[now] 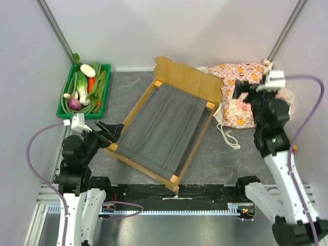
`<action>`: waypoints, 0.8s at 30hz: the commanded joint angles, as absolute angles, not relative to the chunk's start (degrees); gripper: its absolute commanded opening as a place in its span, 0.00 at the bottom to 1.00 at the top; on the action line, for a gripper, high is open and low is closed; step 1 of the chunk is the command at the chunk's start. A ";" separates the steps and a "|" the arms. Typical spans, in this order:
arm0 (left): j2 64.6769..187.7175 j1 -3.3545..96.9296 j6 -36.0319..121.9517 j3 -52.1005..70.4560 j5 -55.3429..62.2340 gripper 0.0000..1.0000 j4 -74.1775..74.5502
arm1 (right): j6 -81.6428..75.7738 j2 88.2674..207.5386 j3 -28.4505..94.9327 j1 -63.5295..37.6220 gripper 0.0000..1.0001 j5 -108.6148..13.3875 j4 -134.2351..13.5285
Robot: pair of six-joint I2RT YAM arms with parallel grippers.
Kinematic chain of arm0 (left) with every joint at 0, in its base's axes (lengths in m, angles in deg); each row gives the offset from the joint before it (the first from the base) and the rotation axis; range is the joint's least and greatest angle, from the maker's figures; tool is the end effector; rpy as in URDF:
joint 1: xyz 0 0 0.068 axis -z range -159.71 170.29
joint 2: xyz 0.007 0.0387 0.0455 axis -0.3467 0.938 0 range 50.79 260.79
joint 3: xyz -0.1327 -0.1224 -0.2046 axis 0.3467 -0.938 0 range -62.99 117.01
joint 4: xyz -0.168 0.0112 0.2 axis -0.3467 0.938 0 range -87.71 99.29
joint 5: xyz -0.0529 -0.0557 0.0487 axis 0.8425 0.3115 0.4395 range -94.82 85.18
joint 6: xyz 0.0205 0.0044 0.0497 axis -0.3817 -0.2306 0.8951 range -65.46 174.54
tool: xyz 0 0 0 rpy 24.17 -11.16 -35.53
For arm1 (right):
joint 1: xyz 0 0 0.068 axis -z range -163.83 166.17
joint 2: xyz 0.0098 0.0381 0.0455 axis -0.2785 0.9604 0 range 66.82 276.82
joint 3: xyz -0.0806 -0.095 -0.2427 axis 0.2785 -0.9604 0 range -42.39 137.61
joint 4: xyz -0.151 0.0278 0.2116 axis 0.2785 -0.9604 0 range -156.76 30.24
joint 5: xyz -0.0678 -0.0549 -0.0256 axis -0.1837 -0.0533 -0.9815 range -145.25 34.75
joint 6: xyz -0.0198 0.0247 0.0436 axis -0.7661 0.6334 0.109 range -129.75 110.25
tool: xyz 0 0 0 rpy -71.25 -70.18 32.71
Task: Set up the pet bed
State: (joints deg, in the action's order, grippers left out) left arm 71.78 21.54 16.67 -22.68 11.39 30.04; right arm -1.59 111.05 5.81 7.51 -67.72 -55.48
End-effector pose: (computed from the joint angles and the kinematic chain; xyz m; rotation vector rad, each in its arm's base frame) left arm 0.0917 -0.0120 0.3299 -0.3469 1.7357 -0.7431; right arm 0.1778 0.0193 0.3901 0.1729 1.4203 0.0865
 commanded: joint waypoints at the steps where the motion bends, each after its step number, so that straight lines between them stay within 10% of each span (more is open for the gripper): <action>1: 68.55 21.43 10.50 -23.18 12.42 0.97 45.68 | -12.36 125.42 24.00 7.30 0.98 -47.11 -82.74; 24: 71.97 21.43 6.73 -32.94 14.08 0.84 48.00 | -21.44 163.22 47.34 7.38 0.88 -33.11 -79.09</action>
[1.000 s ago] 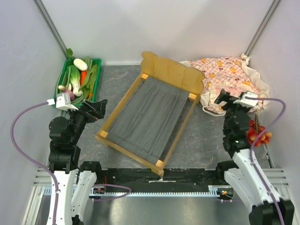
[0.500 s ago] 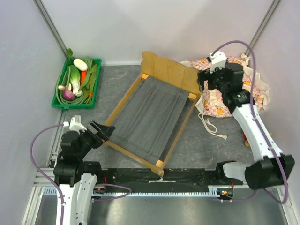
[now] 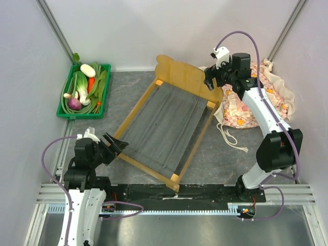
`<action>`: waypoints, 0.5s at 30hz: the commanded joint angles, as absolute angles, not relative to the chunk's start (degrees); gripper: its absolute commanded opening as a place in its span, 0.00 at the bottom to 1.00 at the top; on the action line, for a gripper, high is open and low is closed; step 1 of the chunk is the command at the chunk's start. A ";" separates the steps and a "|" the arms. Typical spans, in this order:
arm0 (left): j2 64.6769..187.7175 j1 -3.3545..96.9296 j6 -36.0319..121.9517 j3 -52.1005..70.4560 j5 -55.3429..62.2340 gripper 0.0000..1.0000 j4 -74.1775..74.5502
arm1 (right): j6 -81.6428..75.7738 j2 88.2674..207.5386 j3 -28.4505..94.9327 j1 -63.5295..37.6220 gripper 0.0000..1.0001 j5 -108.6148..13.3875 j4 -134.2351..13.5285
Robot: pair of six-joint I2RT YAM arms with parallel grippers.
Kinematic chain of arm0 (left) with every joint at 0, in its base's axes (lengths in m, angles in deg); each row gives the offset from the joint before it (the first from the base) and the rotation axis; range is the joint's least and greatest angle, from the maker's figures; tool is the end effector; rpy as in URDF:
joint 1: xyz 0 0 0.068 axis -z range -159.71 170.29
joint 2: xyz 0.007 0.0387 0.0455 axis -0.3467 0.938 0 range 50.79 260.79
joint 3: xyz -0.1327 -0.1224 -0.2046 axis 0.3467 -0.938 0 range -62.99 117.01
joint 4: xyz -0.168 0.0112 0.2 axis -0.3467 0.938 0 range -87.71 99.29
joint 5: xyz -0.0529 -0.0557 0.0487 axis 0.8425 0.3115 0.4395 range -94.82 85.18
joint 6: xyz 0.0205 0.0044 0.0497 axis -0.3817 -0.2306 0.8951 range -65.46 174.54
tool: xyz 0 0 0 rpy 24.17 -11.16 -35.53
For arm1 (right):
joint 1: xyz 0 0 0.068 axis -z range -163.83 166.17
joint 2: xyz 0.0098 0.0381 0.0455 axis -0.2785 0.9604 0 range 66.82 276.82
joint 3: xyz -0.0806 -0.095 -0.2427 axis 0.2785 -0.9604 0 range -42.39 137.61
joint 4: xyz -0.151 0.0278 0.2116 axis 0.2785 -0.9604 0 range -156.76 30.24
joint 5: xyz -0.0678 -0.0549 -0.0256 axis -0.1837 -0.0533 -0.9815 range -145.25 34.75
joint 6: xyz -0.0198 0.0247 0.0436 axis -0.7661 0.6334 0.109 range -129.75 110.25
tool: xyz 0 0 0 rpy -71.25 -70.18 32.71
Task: Set up the pet bed
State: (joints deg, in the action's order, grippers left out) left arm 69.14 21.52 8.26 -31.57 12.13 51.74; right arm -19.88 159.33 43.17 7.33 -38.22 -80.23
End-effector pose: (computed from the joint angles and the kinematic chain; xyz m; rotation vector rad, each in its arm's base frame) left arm 0.0813 -0.0122 0.2463 -0.7149 2.1726 -0.7753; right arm 0.3718 0.0684 0.3575 -0.5169 1.9722 0.2901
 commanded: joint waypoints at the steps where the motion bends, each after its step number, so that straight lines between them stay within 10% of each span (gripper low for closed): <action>1: 72.58 21.43 7.25 -32.06 13.73 0.84 48.08 | -21.61 164.11 48.91 7.38 0.83 -32.24 -80.40; 15: 87.34 22.05 7.87 -29.16 8.81 0.75 35.18 | -21.27 167.02 49.81 7.47 0.05 -27.65 -87.62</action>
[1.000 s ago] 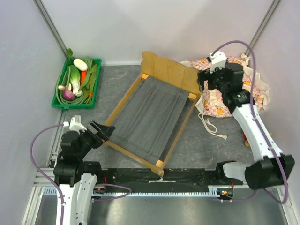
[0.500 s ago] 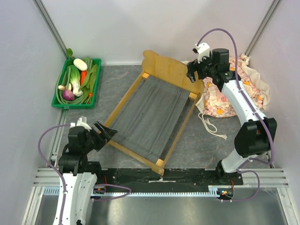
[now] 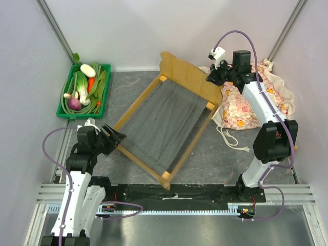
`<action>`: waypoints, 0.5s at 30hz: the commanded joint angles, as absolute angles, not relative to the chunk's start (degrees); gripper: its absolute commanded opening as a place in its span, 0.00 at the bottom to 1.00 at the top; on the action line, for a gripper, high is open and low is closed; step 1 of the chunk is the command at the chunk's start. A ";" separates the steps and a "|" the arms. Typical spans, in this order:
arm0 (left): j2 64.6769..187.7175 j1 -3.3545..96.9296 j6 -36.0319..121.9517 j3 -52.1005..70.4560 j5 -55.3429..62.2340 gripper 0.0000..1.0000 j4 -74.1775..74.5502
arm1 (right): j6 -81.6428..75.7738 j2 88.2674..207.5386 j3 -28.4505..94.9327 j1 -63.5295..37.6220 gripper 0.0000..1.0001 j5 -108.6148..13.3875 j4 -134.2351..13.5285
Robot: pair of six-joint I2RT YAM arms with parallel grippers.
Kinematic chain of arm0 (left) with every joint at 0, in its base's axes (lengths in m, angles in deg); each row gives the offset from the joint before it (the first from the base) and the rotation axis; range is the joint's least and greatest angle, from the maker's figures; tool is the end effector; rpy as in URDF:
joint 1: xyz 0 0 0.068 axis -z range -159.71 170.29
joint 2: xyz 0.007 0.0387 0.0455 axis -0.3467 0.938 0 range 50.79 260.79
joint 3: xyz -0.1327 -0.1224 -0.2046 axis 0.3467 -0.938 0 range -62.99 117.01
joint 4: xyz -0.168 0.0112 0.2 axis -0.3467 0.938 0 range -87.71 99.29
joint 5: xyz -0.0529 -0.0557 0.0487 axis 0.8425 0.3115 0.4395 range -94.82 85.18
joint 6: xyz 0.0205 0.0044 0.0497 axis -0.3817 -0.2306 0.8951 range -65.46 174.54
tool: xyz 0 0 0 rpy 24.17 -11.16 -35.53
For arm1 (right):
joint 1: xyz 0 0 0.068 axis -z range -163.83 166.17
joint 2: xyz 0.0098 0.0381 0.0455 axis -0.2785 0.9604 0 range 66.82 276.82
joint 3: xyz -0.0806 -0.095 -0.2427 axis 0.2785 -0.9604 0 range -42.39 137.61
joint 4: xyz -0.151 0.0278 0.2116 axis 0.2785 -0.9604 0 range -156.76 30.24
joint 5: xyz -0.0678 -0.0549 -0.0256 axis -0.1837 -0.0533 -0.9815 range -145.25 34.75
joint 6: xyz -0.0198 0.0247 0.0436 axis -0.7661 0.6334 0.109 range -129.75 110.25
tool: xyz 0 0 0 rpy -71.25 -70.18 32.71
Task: Set up the pet bed
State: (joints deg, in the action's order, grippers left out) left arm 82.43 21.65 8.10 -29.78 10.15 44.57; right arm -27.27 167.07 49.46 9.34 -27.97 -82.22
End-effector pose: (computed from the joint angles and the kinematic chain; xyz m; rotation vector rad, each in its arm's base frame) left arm 0.1204 -0.0122 0.2480 -0.7721 2.2315 -0.7211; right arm 0.4039 0.0648 0.3427 -0.7073 1.9415 0.3864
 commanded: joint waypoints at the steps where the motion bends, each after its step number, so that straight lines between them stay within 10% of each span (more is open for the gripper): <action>1: 90.83 22.05 8.83 -28.72 8.63 0.75 34.03 | -19.44 166.67 49.46 7.47 0.00 -28.35 -87.62; 15: 111.25 22.05 20.60 -14.13 11.97 0.78 26.47 | -1.51 144.71 28.56 7.47 0.00 -48.90 -85.33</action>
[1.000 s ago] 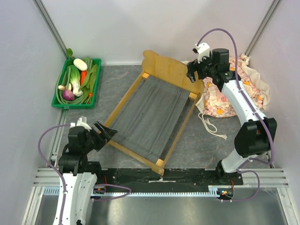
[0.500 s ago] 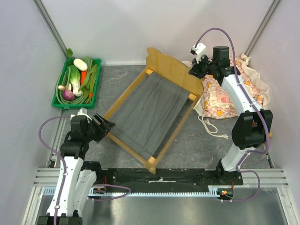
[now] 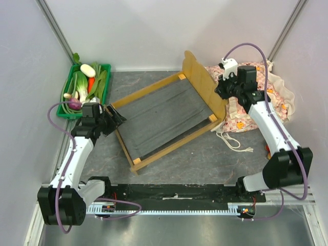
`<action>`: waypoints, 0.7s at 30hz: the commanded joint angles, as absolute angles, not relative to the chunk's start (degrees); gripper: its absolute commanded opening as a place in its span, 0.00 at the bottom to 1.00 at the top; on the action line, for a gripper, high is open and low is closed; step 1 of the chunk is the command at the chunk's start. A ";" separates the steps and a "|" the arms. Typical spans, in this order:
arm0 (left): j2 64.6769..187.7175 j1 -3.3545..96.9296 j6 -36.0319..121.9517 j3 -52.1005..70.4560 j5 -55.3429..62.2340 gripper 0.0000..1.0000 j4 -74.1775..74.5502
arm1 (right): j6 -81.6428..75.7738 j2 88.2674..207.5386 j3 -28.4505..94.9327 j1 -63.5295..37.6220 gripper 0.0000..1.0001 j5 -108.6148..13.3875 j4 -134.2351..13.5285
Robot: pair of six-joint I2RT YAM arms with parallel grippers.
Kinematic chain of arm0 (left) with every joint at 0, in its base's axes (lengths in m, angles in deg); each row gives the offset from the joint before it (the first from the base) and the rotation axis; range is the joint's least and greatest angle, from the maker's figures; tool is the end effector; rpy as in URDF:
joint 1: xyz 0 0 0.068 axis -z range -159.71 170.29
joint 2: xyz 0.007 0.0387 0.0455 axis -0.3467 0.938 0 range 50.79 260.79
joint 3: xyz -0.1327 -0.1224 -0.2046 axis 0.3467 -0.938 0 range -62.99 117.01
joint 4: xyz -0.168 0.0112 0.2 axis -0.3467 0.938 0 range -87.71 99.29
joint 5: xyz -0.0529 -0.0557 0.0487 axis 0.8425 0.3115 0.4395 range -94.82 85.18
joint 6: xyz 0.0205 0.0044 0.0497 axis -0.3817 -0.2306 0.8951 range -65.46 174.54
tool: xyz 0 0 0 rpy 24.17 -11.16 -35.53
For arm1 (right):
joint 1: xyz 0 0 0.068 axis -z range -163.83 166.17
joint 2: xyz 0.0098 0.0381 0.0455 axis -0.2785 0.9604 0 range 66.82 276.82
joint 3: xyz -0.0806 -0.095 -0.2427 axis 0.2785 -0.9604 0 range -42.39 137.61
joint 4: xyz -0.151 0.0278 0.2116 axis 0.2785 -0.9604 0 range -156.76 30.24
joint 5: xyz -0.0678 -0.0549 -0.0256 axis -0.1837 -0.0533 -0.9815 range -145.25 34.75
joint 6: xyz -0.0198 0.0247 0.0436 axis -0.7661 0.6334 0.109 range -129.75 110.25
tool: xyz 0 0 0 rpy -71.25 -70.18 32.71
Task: Set up the pet bed
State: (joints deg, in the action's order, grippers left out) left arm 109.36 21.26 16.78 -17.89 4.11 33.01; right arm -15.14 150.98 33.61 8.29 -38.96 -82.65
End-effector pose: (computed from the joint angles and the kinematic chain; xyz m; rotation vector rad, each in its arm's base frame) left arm 0.2127 -0.0092 0.2639 -0.6785 2.2906 -0.5103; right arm 0.3323 0.0561 0.3450 -0.4112 2.0648 0.3261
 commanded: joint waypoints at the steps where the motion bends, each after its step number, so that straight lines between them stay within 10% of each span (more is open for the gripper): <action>1: 111.69 22.05 20.96 -13.95 12.67 0.78 26.37 | 0.08 143.65 27.40 7.38 0.00 -49.80 -85.07; 14: 124.70 22.05 28.26 -0.42 11.09 0.82 28.04 | 11.52 133.10 19.04 6.59 0.01 -50.95 -83.39; 16: 124.62 22.05 29.05 0.11 11.18 0.83 28.13 | 10.82 132.22 19.13 6.59 0.48 -51.04 -83.93; 21: 122.08 22.05 31.85 0.82 10.66 0.93 29.71 | 7.31 129.23 25.52 8.08 0.88 -58.94 -84.98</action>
State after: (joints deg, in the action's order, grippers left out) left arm 124.68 22.03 26.70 -1.58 10.74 29.10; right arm 6.06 132.62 19.47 6.76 -53.76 -84.07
